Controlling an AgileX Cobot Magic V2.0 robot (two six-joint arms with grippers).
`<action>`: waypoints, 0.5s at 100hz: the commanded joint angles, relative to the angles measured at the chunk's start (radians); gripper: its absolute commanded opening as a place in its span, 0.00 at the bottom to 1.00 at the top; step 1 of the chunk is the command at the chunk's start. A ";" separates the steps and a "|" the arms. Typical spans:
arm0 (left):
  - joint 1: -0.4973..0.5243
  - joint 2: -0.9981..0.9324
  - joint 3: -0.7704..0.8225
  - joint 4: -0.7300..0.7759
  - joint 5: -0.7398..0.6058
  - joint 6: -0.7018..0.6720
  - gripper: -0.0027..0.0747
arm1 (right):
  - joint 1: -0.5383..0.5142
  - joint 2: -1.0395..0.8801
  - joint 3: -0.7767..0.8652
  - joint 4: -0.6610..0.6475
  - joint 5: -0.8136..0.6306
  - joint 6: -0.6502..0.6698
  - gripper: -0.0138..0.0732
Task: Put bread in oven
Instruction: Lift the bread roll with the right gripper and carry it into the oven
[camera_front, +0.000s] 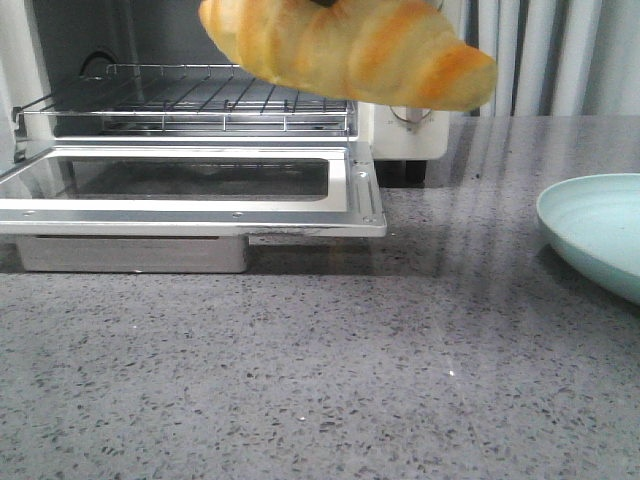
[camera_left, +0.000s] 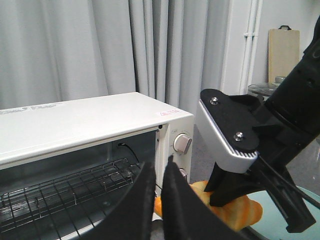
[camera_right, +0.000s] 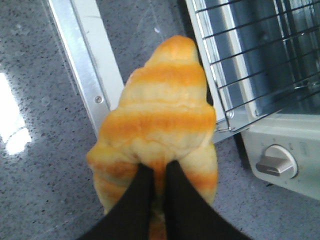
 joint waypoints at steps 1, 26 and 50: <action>-0.006 0.006 -0.034 -0.002 0.040 0.004 0.01 | 0.001 -0.028 -0.034 -0.063 -0.056 -0.010 0.07; -0.006 0.006 -0.034 -0.002 0.040 0.004 0.01 | 0.001 0.037 -0.101 -0.111 -0.071 -0.010 0.07; -0.006 0.006 -0.034 -0.002 0.040 0.004 0.01 | 0.001 0.126 -0.230 -0.136 -0.077 -0.010 0.07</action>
